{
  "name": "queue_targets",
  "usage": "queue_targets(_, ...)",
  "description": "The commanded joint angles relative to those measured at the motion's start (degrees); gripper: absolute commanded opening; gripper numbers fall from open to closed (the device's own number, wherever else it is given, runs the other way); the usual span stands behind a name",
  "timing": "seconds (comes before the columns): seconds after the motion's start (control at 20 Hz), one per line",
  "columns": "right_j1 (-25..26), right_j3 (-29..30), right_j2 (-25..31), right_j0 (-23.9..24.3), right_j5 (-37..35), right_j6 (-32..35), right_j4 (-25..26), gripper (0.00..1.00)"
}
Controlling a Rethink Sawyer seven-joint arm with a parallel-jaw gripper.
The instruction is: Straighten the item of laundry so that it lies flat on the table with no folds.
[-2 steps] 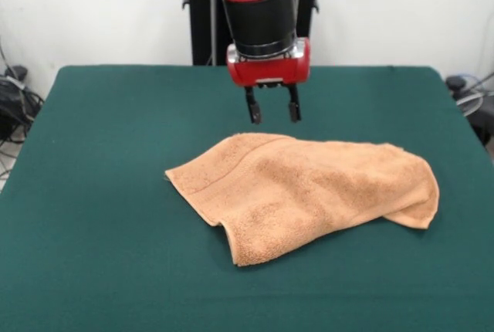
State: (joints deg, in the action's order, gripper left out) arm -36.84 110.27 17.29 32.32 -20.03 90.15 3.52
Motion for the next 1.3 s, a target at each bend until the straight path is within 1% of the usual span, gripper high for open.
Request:
queue_targets(0.05,4.1,5.2,4.5,0.5,6.3,4.7,4.0,1.0)
queue_targets(0.2,5.2,4.1,4.0,0.2,7.0,4.5,4.6,1.0)
queue_targets(0.4,4.0,3.7,3.0,-0.7,5.7,4.6,5.1,1.0)
queue_targets(0.8,3.4,3.1,2.6,-1.2,4.7,4.8,5.5,1.0)
queue_targets(1.1,2.0,1.5,-0.6,-3.6,2.9,4.7,6.3,1.0)
queue_targets(1.3,2.6,1.4,-0.3,-2.9,2.5,4.5,6.2,1.0)
